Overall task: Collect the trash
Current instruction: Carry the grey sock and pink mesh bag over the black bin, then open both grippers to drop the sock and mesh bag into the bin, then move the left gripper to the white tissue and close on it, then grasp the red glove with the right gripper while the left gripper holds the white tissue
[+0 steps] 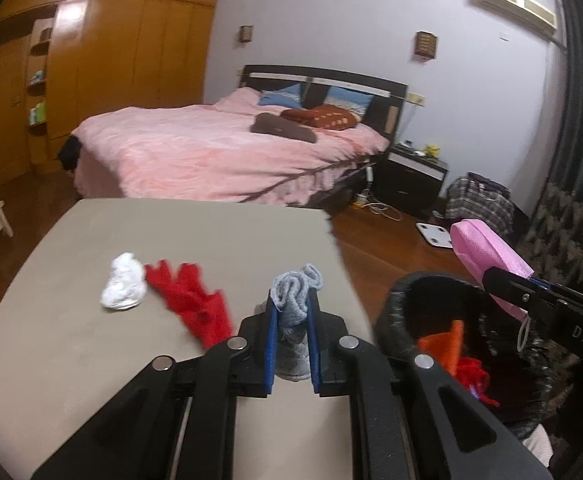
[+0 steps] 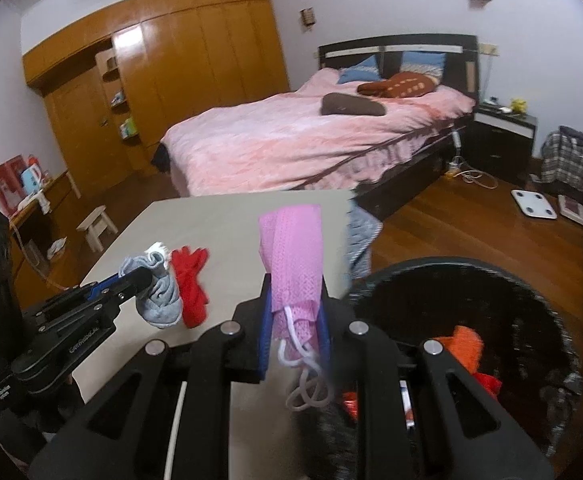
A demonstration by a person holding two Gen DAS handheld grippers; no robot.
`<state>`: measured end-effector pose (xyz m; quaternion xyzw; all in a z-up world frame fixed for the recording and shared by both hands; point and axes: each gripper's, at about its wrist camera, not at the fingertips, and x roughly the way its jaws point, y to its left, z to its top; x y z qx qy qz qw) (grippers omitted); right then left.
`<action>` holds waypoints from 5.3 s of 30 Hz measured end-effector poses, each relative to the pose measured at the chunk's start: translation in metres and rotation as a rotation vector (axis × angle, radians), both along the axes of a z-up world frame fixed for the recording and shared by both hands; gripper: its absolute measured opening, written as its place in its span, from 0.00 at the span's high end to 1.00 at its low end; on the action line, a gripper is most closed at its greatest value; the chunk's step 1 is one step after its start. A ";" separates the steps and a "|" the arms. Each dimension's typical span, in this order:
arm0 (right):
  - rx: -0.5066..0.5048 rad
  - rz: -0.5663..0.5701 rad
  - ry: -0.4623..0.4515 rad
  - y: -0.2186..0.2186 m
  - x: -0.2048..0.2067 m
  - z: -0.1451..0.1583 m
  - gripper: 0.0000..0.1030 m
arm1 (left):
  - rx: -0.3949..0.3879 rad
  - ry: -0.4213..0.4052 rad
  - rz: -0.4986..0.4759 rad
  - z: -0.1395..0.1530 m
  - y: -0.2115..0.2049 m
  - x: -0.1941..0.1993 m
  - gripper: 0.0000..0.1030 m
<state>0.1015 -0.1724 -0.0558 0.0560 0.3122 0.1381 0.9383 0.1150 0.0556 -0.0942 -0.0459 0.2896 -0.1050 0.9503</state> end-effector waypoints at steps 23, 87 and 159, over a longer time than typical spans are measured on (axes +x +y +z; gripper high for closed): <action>-0.025 -0.307 0.053 -0.140 -0.029 -0.034 0.81 | -0.048 0.008 -0.351 0.000 -0.166 0.017 0.87; -0.065 0.021 0.054 0.107 0.100 -0.060 0.06 | 0.084 0.038 0.239 -0.045 0.145 0.063 0.07; -0.091 0.323 0.229 0.228 0.141 -0.119 0.91 | 0.063 0.179 0.273 -0.078 0.194 0.081 0.60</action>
